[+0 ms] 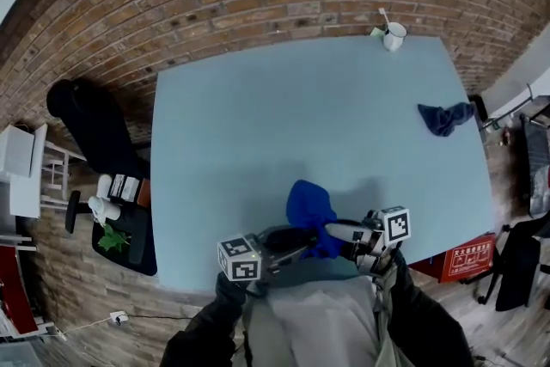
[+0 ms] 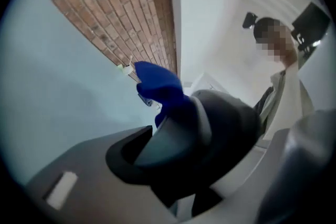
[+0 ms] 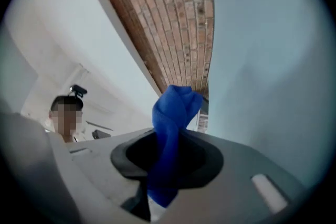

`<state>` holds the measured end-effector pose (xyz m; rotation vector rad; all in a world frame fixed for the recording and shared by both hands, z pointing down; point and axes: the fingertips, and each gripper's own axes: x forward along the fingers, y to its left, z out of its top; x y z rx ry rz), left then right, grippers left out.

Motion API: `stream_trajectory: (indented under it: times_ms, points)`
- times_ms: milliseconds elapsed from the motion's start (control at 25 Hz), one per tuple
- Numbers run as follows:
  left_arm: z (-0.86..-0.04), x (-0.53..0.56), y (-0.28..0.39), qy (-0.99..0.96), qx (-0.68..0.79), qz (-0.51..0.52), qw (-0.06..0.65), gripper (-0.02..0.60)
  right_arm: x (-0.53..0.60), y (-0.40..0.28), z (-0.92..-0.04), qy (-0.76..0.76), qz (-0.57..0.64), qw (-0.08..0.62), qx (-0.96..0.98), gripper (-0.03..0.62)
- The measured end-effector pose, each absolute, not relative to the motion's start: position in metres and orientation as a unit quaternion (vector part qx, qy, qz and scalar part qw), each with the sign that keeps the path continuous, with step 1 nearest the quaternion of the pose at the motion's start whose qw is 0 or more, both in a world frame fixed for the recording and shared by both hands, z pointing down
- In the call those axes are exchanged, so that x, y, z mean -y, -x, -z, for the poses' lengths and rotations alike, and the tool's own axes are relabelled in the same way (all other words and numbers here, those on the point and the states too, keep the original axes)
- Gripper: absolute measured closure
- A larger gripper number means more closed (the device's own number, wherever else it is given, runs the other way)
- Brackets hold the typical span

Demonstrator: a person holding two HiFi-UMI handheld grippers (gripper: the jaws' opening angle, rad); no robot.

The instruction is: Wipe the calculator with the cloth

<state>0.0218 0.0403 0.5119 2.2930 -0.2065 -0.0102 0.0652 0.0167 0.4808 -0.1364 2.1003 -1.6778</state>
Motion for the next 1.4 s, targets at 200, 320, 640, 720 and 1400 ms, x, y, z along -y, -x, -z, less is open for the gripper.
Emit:
stream_trajectory:
  times_ms: [200, 320, 640, 720, 1400]
  points:
    - [-0.488, -0.016, 0.004, -0.878, 0.135, 0.112, 0.444, 0.43, -0.01, -0.075, -0.461, 0.092, 0.569, 0.237, -0.782, 0.484]
    - [-0.474, -0.021, 0.012, -0.859, 0.101, 0.175, 0.47, 0.434, 0.002, -0.083, -0.463, 0.182, 0.511, 0.179, -0.821, 0.484]
    - [-0.398, -0.019, 0.04, -0.778, -0.027, 0.4, 0.483, 0.436, -0.041, -0.023, -0.395, -0.036, 0.519, 0.209, -0.828, 0.49]
    - [-0.379, -0.009, 0.048, -0.766, -0.039, 0.428, 0.478, 0.436, -0.052, -0.018, -0.389, -0.067, 0.533, 0.231, -0.812, 0.493]
    - [-0.366, 0.01, 0.041, -0.747, -0.029, 0.435, 0.501, 0.436, -0.045, -0.014, -0.385, 0.026, 0.466, 0.173, -0.867, 0.493]
